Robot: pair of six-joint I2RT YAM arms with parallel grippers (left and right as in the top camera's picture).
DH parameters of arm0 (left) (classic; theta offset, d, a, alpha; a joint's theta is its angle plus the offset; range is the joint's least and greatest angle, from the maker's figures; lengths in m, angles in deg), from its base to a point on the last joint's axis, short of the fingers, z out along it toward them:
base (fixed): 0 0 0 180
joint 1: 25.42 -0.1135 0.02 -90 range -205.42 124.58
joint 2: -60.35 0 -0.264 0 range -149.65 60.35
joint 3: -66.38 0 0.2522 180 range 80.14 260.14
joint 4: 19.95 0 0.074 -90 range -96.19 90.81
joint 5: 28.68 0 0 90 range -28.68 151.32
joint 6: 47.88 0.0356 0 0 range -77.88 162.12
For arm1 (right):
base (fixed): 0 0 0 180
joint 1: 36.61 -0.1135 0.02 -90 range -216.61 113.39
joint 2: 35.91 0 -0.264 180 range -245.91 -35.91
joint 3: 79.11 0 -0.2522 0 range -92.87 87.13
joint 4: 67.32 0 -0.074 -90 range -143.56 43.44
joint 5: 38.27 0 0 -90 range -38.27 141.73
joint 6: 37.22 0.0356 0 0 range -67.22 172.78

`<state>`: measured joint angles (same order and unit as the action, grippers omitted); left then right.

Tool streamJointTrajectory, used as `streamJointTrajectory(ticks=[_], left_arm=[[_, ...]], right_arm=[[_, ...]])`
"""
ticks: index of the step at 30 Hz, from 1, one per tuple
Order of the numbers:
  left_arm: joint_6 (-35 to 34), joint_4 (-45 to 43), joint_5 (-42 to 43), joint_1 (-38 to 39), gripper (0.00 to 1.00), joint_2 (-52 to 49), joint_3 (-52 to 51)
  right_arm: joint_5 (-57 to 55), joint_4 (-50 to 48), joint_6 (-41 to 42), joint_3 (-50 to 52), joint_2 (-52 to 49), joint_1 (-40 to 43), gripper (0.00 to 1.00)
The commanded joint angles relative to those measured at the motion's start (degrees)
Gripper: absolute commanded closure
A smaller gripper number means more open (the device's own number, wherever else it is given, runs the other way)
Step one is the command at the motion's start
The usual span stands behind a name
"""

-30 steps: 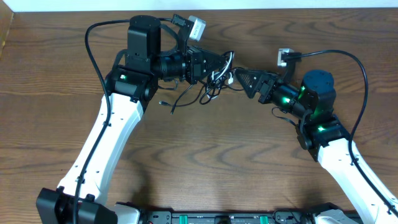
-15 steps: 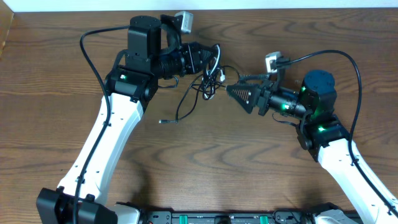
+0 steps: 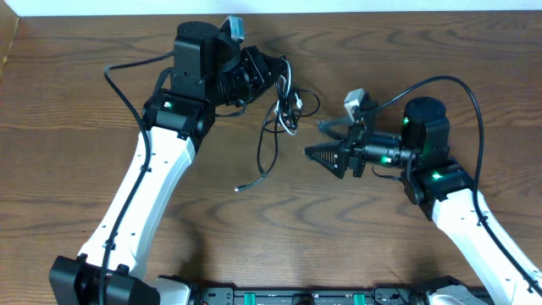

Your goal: Untangle cables

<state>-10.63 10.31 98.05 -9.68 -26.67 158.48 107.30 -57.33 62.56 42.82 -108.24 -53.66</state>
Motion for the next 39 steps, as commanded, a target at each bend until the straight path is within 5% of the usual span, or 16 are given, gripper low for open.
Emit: streamJointTrajectory(ticks=[1,10,18,25,33,39], left_arm=[[-10.6,-0.3,-0.3,-0.2,0.93,0.6,0.5],[-18.2,-0.3,-0.3,0.0,0.93,0.6,0.5],[-21.5,-0.3,-0.1,1.6,0.92,0.6,0.5],[-21.6,-0.3,-0.2,4.6,0.93,0.6,0.5],[-23.1,-0.3,-0.1,6.0,0.92,0.6,0.5],[-23.9,-0.3,0.6,6.0,0.92,0.6,0.5]], right_arm=[[-5.9,0.2,-8.4,-0.9,0.9,-4.0,0.25],[-41.4,0.3,-10.7,-0.9,0.9,-16.0,0.29],[-57.4,0.1,-9.4,-0.9,0.9,-19.5,0.44],[-59.9,-1.5,-9.2,-0.9,0.9,-19.5,0.73],[-59.7,-1.6,-7.5,-0.9,0.7,-19.5,0.62],[-59.5,-1.6,-6.8,-0.9,0.7,-19.5,0.69]])
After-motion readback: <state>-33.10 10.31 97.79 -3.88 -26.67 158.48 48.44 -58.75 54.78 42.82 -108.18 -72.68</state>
